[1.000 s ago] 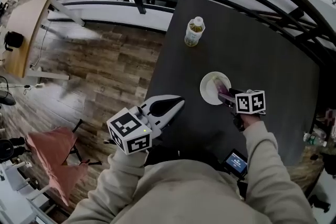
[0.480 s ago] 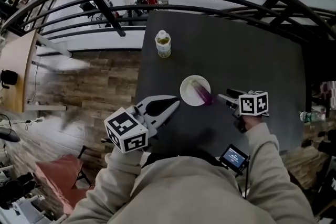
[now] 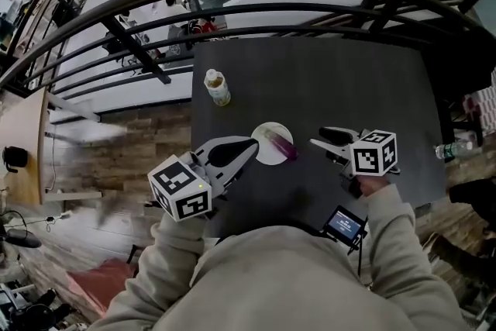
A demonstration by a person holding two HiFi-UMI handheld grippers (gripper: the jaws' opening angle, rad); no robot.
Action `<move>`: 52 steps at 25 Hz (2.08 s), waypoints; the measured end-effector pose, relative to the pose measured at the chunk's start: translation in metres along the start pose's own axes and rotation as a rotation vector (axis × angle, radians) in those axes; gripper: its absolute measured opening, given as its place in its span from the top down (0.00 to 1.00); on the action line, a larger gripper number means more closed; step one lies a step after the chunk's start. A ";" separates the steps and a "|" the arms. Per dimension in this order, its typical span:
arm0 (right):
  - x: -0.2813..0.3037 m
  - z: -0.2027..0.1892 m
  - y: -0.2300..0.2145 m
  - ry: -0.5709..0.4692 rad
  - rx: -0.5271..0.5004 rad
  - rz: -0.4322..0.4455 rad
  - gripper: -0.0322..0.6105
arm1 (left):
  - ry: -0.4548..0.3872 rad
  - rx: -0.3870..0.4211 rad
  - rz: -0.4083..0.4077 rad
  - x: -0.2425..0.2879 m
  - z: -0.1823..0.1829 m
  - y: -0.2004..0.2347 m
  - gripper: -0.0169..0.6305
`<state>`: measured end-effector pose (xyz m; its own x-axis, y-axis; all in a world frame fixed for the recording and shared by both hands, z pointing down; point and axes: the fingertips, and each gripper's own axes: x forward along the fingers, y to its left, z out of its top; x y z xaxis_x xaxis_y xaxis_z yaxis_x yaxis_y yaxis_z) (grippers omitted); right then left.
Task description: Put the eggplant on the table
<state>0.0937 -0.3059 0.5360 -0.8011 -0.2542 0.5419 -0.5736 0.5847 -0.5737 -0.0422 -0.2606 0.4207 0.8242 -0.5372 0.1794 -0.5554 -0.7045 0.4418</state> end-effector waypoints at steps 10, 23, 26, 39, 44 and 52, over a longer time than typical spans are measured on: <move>-0.056 0.055 0.086 -0.227 -0.172 0.172 0.91 | -0.007 0.065 -0.072 0.013 0.029 -0.019 0.97; -0.095 0.077 0.146 -0.352 -0.259 0.202 0.93 | -0.069 0.100 -0.136 0.004 0.057 -0.053 0.97; -0.097 0.079 0.149 -0.363 -0.259 0.205 0.93 | -0.080 0.112 -0.141 0.005 0.062 -0.058 0.97; -0.097 0.084 0.160 -0.348 -0.293 0.224 0.93 | -0.097 0.123 -0.153 0.009 0.068 -0.066 0.97; -0.098 0.083 0.158 -0.351 -0.282 0.218 0.93 | -0.097 0.121 -0.153 0.009 0.068 -0.067 0.97; -0.098 0.081 0.155 -0.356 -0.274 0.212 0.93 | -0.093 0.119 -0.160 0.011 0.064 -0.066 0.97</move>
<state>0.0696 -0.2531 0.3443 -0.9312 -0.3273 0.1601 -0.3642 0.8207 -0.4403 -0.0030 -0.2495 0.3375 0.8922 -0.4506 0.0304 -0.4317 -0.8311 0.3506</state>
